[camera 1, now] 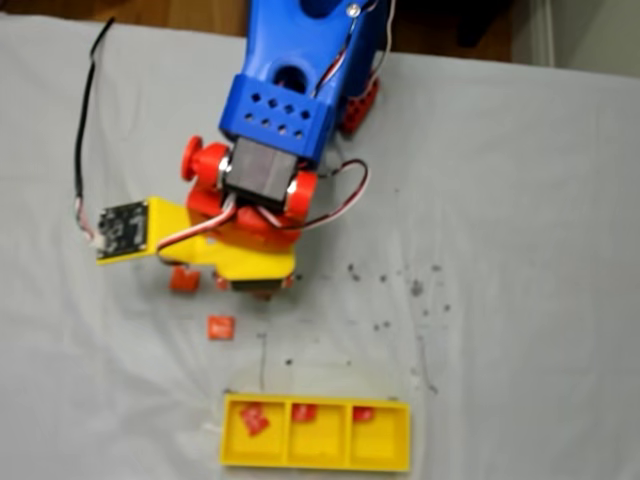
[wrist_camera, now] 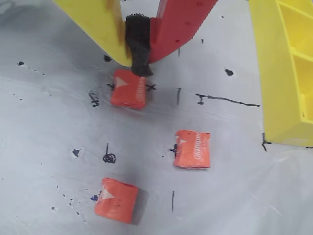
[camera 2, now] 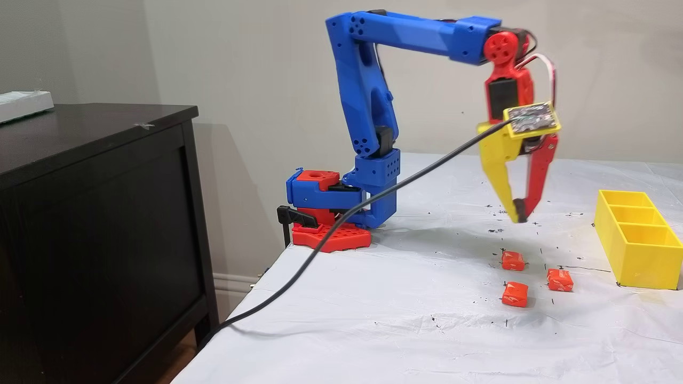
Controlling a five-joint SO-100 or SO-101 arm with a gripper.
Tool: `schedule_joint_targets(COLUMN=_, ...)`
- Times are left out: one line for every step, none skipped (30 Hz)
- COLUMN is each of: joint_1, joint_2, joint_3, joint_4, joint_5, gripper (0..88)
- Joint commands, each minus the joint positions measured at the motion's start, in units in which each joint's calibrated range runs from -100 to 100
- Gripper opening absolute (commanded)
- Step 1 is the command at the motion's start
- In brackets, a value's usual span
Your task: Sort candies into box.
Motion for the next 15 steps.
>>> schedule_joint_targets(joint_1=0.4, joint_2=-4.8, joint_3=2.8, joint_4=-1.2, joint_5=0.7, gripper=13.9)
schedule_joint_targets(joint_1=0.5, joint_2=-4.7, joint_3=3.3, joint_4=-1.4, joint_5=0.8, gripper=14.9)
schedule_joint_targets(joint_1=0.5, joint_2=-4.6, joint_3=3.8, joint_4=-1.6, joint_5=0.9, gripper=16.4)
schedule_joint_targets(joint_1=0.5, joint_2=-4.5, joint_3=4.1, joint_4=-1.8, joint_5=1.0, gripper=18.5)
schedule_joint_targets(joint_1=0.5, joint_2=-4.5, joint_3=4.4, joint_4=-2.0, joint_5=1.0, gripper=19.6)
schedule_joint_targets(joint_1=0.6, joint_2=-4.2, joint_3=4.7, joint_4=-2.4, joint_5=1.1, gripper=21.1)
schedule_joint_targets(joint_1=0.6, joint_2=-4.0, joint_3=4.9, joint_4=-2.6, joint_5=1.2, gripper=24.7)
schedule_joint_targets(joint_1=0.7, joint_2=-3.4, joint_3=5.0, joint_4=-2.8, joint_5=1.3, gripper=25.7)
schedule_joint_targets(joint_1=0.7, joint_2=-2.9, joint_3=5.0, joint_4=-3.0, joint_5=1.4, gripper=26.0)
schedule_joint_targets(joint_1=0.7, joint_2=-2.4, joint_3=5.0, joint_4=-3.2, joint_5=1.4, gripper=27.1)
schedule_joint_targets(joint_1=0.8, joint_2=-1.9, joint_3=5.0, joint_4=-3.3, joint_5=1.5, gripper=27.5)
schedule_joint_targets(joint_1=0.8, joint_2=-1.5, joint_3=4.9, joint_4=-3.6, joint_5=1.5, gripper=27.8)
schedule_joint_targets(joint_1=0.9, joint_2=-1.1, joint_3=4.9, joint_4=-3.9, joint_5=1.6, gripper=27.9)
schedule_joint_targets(joint_1=0.9, joint_2=-0.6, joint_3=4.9, joint_4=-4.2, joint_5=1.7, gripper=27.9)
schedule_joint_targets(joint_1=1.1, joint_2=0.2, joint_3=4.9, joint_4=-4.6, joint_5=1.9, gripper=27.5)
